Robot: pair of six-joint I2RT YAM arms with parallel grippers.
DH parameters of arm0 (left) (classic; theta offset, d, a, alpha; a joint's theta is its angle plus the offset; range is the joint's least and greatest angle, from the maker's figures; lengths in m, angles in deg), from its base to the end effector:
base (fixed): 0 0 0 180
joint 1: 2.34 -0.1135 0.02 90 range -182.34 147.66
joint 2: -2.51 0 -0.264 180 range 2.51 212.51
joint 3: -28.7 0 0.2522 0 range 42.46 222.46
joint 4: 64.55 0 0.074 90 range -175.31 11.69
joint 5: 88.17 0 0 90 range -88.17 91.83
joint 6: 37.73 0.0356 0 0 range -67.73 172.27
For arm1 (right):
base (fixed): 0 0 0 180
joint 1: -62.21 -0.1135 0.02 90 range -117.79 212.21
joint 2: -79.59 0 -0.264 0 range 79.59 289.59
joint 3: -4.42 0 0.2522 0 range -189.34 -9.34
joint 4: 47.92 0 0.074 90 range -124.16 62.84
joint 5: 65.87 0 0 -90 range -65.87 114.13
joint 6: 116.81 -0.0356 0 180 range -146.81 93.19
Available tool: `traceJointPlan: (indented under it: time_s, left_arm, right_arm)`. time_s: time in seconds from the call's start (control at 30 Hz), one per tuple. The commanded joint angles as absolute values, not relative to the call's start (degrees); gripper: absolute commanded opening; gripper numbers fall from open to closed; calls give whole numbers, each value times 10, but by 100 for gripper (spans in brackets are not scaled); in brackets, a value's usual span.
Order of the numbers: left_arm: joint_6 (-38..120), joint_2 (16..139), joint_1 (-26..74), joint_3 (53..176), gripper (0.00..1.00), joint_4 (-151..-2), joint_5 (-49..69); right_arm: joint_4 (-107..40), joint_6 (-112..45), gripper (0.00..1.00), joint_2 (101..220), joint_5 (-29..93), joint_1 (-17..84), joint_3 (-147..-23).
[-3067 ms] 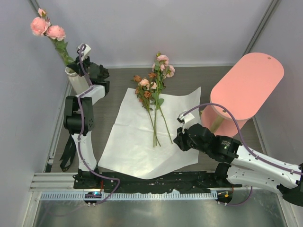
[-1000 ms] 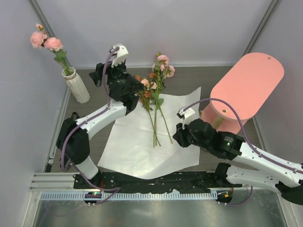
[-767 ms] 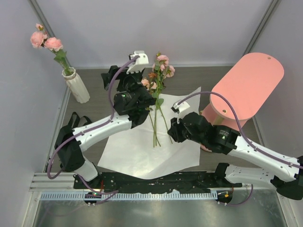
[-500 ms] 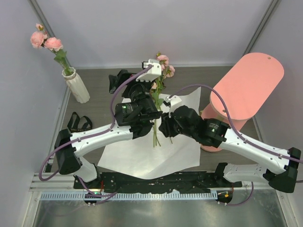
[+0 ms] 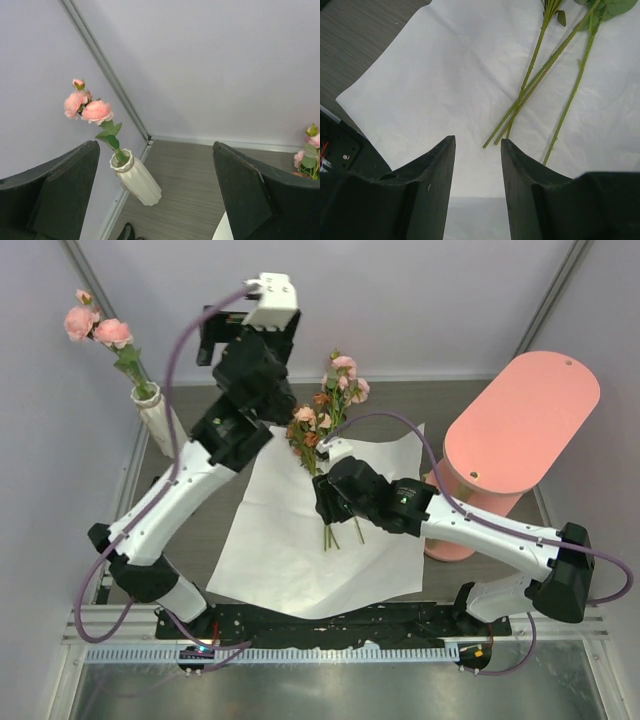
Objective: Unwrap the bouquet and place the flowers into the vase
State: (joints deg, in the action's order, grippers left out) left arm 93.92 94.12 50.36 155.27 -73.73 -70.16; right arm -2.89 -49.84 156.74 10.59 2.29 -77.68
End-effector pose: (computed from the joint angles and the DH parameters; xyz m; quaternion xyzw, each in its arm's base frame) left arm 0.2152 -0.2266 0.5589 -0.0230 0.6574 0.2450 0.7122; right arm 0.1554 0.2517 0.3227 -0.2377 0.8698 0.1975 0.3847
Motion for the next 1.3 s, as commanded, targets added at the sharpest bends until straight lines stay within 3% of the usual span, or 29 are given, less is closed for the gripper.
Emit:
traceJointPlan:
  time_s: [0.0,0.13,0.27,0.47,0.67,0.97,1.07,1.2,1.27]
  left_arm:
    - [558,874,406,1569,100,-1120,-526]
    - [448,842,356,1501,100,-1186,-394]
    - [368,781,319,1392,100,-1186,-298]
    - [248,677,289,1232,100,-1178,-219]
    - [198,569,289,1074,100,-1147,-122]
    - [183,471,289,1019,100,-1187,-76]
    - [183,465,289,1015,100,-1204,-64]
    - [183,469,289,1023,100,-1246,-62]
    - [188,468,289,1030,100,-1257,-48]
  right_arm:
    - [-68,-497,48,1579,59,31,-801]
    - [-80,-516,47,1624,27,53,-822]
    - [-117,-521,44,1675,69,94,-842]
    - [-140,-476,39,1809,96,138,-911]
    - [-140,-441,41,1937,137,167,-986]
    - [-145,-422,40,1997,108,179,-998]
    - [-163,-425,36,1994,108,183,-989]
    - [-173,-433,16,1976,105,183,-978]
    - [-182,-448,11,1955,111,184,-965]
